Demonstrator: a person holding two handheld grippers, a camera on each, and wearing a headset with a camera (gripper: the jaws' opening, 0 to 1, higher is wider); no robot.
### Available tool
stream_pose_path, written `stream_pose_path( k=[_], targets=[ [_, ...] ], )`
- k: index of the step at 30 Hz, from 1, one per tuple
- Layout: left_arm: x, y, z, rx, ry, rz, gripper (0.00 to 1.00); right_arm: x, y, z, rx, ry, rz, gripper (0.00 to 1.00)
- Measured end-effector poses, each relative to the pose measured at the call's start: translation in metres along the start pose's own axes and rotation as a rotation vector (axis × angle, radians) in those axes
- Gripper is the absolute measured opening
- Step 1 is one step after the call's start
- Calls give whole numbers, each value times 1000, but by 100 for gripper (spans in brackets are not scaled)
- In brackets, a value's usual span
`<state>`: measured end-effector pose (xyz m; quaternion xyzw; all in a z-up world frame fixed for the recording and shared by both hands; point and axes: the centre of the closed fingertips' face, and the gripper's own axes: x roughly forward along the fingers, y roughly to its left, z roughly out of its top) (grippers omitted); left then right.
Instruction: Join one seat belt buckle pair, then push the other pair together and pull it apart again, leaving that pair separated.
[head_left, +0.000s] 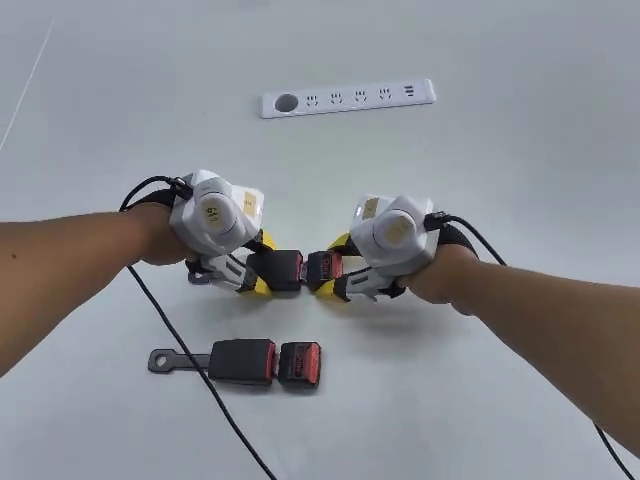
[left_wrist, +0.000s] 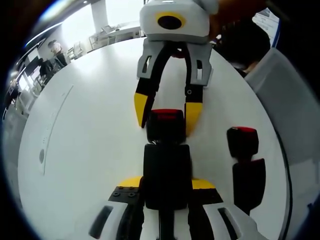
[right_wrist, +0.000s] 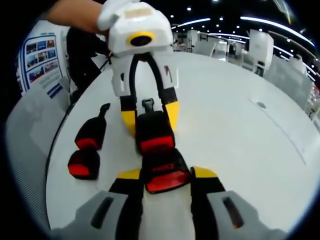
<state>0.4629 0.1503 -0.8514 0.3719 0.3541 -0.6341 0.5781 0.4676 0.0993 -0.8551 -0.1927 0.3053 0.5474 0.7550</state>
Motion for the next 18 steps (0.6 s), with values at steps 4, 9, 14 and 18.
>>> stream_pose_path(
  k=[4, 9, 14, 18],
  targets=[
    [0, 0, 0, 3, 5, -1, 34, -1, 0, -1, -2, 6, 0, 36],
    [0, 0, 0, -4, -11, -1, 34, -8, -3, -7, -12, 14, 3, 36],
    [0, 0, 1, -8, -14, 1, 34, -13, -5, -11, -4, 11, 12, 36],
    [0, 0, 1, -15, -15, 4, 34, -13, -3, -12, -23, 17, 5, 36]
  ],
)
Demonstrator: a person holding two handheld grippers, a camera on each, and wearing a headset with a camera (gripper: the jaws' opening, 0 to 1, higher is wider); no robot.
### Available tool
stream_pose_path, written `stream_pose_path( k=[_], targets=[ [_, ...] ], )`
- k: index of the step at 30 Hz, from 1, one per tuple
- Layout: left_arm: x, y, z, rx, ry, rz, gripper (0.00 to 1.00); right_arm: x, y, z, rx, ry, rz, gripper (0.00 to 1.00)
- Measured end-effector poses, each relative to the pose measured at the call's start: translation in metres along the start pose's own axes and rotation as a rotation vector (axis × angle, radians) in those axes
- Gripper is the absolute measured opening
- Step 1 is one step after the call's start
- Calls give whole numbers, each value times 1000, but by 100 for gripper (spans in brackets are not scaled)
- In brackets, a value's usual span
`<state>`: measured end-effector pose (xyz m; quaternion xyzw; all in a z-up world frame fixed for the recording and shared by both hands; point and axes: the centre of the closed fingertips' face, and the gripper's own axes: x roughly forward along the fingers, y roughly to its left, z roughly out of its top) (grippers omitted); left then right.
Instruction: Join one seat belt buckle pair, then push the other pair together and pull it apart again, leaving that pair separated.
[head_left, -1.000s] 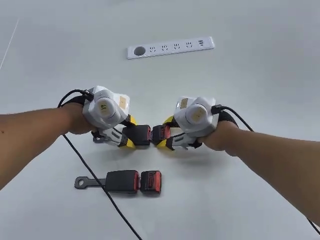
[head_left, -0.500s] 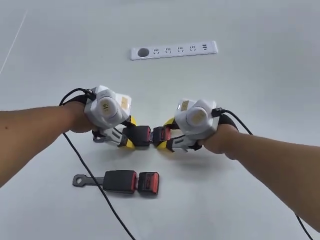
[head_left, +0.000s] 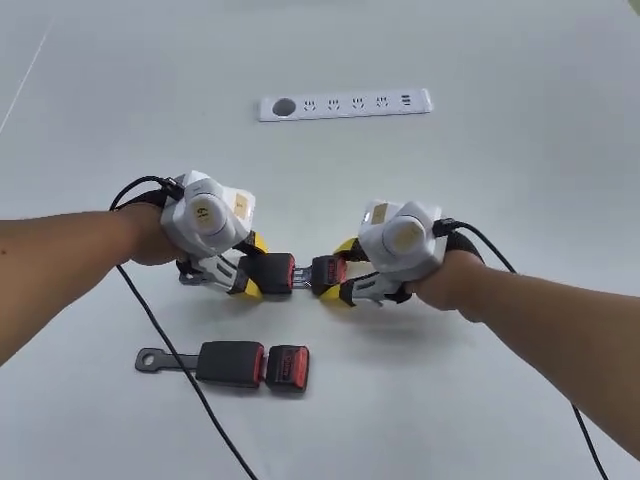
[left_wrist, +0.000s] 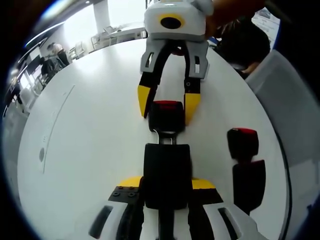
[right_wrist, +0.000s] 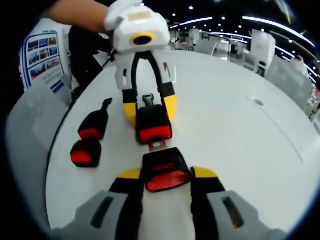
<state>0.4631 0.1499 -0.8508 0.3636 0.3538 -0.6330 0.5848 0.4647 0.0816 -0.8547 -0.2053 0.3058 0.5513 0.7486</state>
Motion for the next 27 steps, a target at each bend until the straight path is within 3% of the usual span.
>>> stream_pose_path(
  k=[15, 27],
  targets=[
    [0, 1, 0, -11, -4, 2, 34, -30, -11, -33, -16, 15, -20, 36],
    [0, 0, 0, -23, -2, 5, 34, -68, -17, -62, 15, 28, -26, 36]
  ],
)
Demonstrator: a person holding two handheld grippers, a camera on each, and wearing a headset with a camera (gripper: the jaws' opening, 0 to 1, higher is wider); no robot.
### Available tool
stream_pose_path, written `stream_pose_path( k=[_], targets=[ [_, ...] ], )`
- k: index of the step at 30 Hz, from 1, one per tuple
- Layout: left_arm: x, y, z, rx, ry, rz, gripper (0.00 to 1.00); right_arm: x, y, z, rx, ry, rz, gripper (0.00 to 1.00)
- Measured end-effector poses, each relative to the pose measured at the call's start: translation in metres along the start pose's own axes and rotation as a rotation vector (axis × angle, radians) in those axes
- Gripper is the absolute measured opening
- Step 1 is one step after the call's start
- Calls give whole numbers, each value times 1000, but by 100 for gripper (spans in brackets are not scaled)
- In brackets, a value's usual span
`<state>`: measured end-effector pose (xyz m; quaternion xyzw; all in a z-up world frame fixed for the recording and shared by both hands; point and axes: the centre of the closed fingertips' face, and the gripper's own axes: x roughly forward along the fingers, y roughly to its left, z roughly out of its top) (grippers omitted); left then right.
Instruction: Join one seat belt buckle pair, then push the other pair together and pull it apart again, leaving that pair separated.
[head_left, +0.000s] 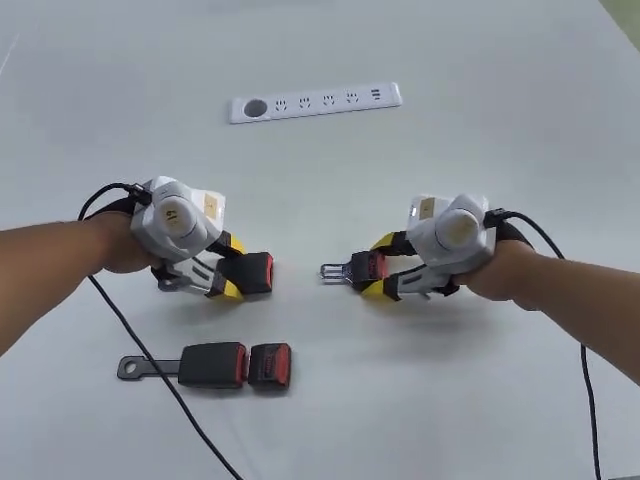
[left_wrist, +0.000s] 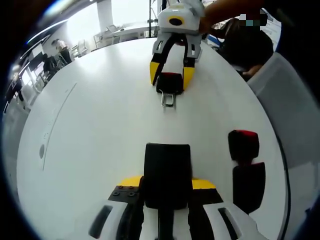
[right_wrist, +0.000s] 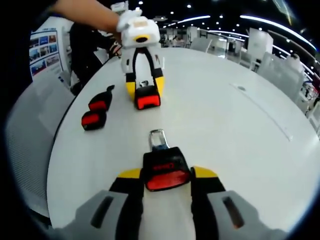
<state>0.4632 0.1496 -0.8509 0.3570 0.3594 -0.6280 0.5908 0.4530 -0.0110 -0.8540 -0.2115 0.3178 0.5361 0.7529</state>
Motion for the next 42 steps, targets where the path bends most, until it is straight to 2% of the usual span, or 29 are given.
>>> stream_pose_path(
  k=[14, 21, 31, 33, 35, 37, 38, 39, 40, 42],
  targets=[
    [0, 0, 0, -5, -1, 0, 34, -28, -6, -24, 21, 10, -21, 37],
    [0, -1, 0, -9, 4, 2, 34, -36, -11, -38, 39, 20, -35, 37],
    [0, -1, 1, 1, 11, 1, 35, -38, -11, -40, 42, 18, -61, 38],
    [0, -1, 1, -15, 6, 6, 35, -37, -11, -40, 43, 23, -68, 38],
    [0, -2, 2, -42, 5, 13, 37, -39, -14, -38, 24, 36, -120, 39],
    [0, -4, 5, -99, -15, 18, 42, -42, -12, -33, 36, 2, -141, 41],
    [-1, 1, 6, -144, -24, 57, 46, -43, -11, -27, 72, -42, -160, 43],
    [-3, 3, 8, -156, -36, 75, 53, -46, -12, -25, 85, -57, -172, 47],
    [-7, 7, 15, -187, -81, 100, 56, -48, -10, -24, 85, -60, -189, 53],
    [-15, 11, 23, -230, -130, 131, 59, -51, -9, -23, 107, -71, -212, 63]
  ],
)
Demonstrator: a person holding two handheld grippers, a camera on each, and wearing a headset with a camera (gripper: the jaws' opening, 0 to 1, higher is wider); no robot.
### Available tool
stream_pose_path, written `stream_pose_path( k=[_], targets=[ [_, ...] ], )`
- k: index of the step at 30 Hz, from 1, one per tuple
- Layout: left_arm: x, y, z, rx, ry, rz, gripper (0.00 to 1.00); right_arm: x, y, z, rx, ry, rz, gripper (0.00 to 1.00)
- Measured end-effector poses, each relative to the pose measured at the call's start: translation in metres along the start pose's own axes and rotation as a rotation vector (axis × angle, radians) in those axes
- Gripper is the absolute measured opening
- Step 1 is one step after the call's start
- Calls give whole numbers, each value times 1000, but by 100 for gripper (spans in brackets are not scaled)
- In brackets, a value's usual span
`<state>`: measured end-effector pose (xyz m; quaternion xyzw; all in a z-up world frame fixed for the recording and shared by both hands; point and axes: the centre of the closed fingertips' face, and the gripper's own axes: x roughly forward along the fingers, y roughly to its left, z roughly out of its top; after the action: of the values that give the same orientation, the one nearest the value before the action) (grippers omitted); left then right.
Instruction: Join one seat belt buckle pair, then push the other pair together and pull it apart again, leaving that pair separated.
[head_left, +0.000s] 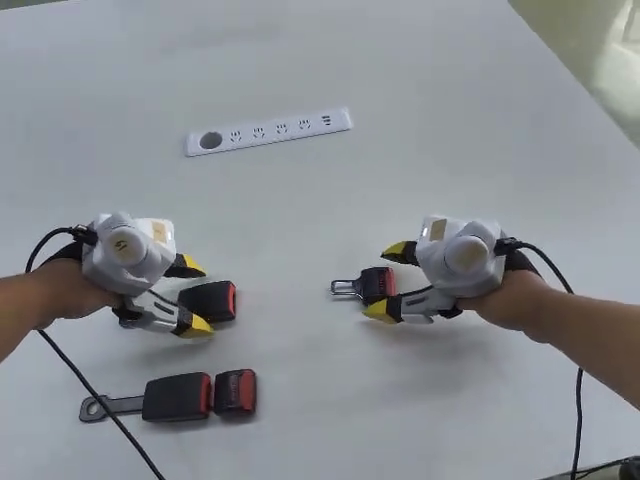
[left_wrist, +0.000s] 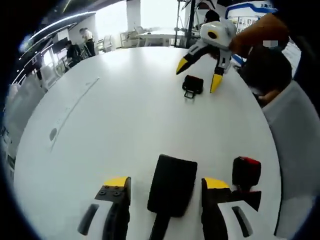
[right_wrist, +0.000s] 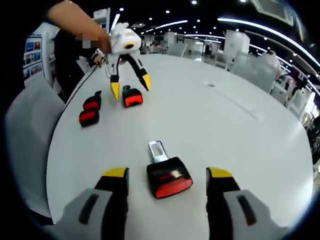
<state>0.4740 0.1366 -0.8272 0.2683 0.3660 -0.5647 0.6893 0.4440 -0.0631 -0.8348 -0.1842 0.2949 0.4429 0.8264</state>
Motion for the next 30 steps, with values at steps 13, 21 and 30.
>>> stream_pose_path(
  k=[13, 21, 30],
  targets=[
    [-47, 3, 33, -203, -225, 302, 95, -28, 5, 29, 128, -158, -202, 92],
    [-79, -27, 30, -311, -330, 386, 100, -46, 29, 42, 143, -205, -251, 97],
    [-112, -56, 18, -410, -433, 459, 100, -64, 59, 38, 139, -228, -263, 99]
  ],
)
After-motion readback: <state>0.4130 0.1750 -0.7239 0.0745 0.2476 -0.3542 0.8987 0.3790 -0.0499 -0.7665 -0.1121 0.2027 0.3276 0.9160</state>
